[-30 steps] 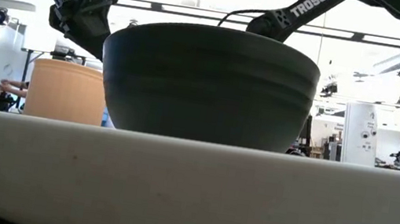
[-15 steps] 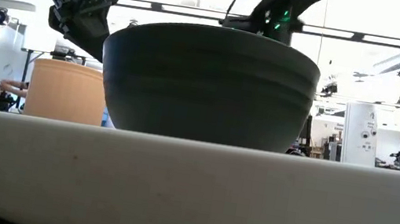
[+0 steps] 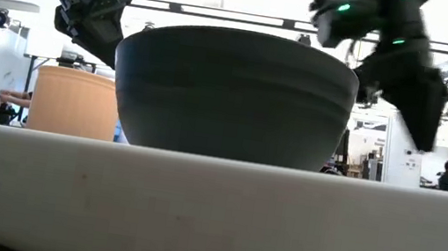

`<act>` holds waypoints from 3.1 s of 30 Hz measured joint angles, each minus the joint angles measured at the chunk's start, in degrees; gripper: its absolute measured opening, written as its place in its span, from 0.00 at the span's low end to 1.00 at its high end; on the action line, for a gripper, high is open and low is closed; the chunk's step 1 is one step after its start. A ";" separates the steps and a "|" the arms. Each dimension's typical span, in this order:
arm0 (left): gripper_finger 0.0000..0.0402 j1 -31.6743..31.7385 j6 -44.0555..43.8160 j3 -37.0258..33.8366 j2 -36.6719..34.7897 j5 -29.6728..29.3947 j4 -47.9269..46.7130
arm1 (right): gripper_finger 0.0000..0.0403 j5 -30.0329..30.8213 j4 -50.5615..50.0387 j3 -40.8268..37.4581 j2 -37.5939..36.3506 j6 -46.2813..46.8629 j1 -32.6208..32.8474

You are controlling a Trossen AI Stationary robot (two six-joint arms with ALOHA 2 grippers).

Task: Set up tray
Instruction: Put the gray napkin to the right of the white plate on the black tray

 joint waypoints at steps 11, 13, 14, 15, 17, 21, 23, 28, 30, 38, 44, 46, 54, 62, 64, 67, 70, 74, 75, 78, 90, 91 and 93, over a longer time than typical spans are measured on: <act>0.43 0.00 2.49 -0.22 0.00 0.04 0.00 | 0.52 0.97 5.46 -10.63 -7.85 -26.18 9.68; 0.43 0.00 2.43 -0.43 0.00 0.06 -0.07 | 0.52 0.42 7.42 -11.37 -8.26 -34.70 11.05; 0.43 0.00 2.39 -0.48 0.00 0.07 -0.05 | 0.52 0.20 8.22 -11.60 -8.33 -38.86 11.54; 0.43 0.00 2.14 -0.55 0.00 0.06 -0.02 | 0.52 0.17 9.31 -11.63 -8.33 -42.24 11.87; 0.43 0.00 1.23 -0.74 0.00 0.09 -0.04 | 0.52 0.17 12.13 -11.61 -8.24 -46.10 12.11; 0.43 0.00 -0.61 -1.07 0.00 0.15 -0.02 | 0.52 -4.73 16.83 -11.67 -6.80 -46.28 12.23; 0.43 0.00 -0.66 -1.30 0.00 0.17 -0.02 | 0.52 -6.35 17.42 -12.16 -5.87 -46.15 13.13; 0.43 0.00 -0.68 -1.38 0.00 0.16 0.03 | 0.52 -6.78 17.86 -13.92 -4.01 -48.32 16.04; 0.43 0.00 -0.70 -1.38 0.00 0.17 0.04 | 0.52 -6.74 18.89 -14.64 -3.59 -48.16 16.62; 0.43 0.00 -0.72 -1.38 0.02 0.14 0.36 | 0.52 -5.45 19.68 -14.71 -3.48 -44.04 17.00; 0.43 -0.01 -0.72 -1.38 0.02 0.11 0.42 | 0.52 -1.77 21.55 -15.05 -2.76 -47.47 17.60; 0.43 0.00 -0.81 -1.38 0.02 0.12 0.42 | 0.52 -1.76 22.48 -15.50 -2.17 -47.80 17.82; 0.43 -0.01 -3.02 -1.42 0.02 0.11 0.37 | 0.50 -1.88 23.77 -17.52 0.69 -46.53 20.18; 0.43 0.00 -3.03 -1.46 0.02 0.11 0.39 | 0.26 -2.09 23.46 -17.32 1.26 -37.40 21.07; 0.43 -0.01 -3.02 -1.46 0.02 0.11 0.41 | 0.17 -2.99 23.29 -17.33 1.04 -34.12 21.07; 0.43 0.00 -3.03 -1.49 0.02 0.11 0.40 | 0.05 -5.90 22.63 -17.19 0.28 -30.45 21.13; 0.43 -0.01 -3.02 -1.51 0.02 0.11 0.39 | 0.04 -6.47 22.23 -15.64 -1.83 -27.99 21.84; 0.43 0.00 -3.04 -1.51 0.02 0.11 0.39 | 0.03 -4.90 19.74 -11.71 -4.62 -28.33 22.83; 0.43 0.00 -3.02 -1.55 0.02 0.11 0.39 | 0.03 -4.75 19.37 -10.41 -5.07 -28.93 23.06; 0.43 0.00 -3.03 -1.60 0.02 0.12 0.39 | 0.03 -2.33 17.74 -6.14 -5.21 -32.78 24.28; 0.43 -0.04 -3.04 -1.92 0.02 0.17 0.35 | 0.03 0.41 19.52 5.93 9.34 -57.82 24.61; 0.43 -0.04 -3.04 -1.92 0.02 0.17 0.33 | 0.03 0.00 20.12 6.17 9.71 -57.33 24.61; 0.43 -0.04 -3.01 -1.92 0.02 0.19 0.28 | 0.03 -1.53 21.58 6.74 10.99 -57.08 24.82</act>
